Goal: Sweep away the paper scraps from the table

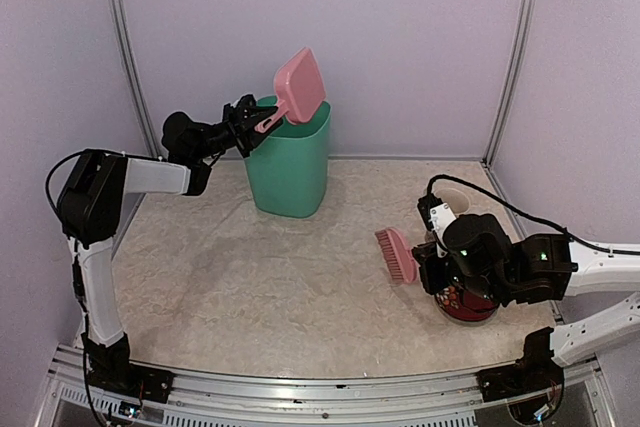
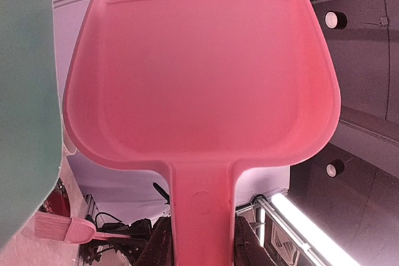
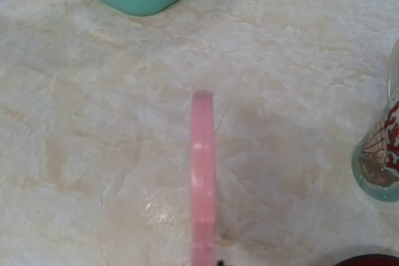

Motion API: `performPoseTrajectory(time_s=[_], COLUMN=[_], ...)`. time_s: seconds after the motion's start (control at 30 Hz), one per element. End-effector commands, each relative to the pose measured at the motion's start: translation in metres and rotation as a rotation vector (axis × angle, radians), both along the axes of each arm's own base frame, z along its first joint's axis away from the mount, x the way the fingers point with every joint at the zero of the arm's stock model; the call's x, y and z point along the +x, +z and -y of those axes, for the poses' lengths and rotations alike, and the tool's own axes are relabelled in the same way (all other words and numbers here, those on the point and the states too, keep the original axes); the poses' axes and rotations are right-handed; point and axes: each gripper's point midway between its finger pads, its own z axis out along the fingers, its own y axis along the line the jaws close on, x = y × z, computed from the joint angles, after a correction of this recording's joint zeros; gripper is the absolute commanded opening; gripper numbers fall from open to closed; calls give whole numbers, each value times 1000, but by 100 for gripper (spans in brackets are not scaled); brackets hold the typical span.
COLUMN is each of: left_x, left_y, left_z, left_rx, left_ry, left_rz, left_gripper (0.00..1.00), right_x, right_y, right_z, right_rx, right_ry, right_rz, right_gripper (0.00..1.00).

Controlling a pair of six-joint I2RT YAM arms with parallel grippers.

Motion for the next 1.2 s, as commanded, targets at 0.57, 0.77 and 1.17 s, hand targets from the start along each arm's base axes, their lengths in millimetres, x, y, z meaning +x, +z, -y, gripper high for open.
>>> performPoseTrajectory(time_s=[0.57,0.77,1.17], left_x=[-31,-55,-86], left_y=[37,46,14], left_z=[-33,-39,-48], left_rx=[81,146,609], left_ry=[96,130,303], left_rz=[202,289,419], left_gripper=[0,0,0], right_x=[11,20,45], right_y=[21,44,59], right_z=[7,17,18], right_rx=[10,-24,19], right_ry=[-46,-45,5], right_rz=[79,142,163], right_gripper=[0,0,0])
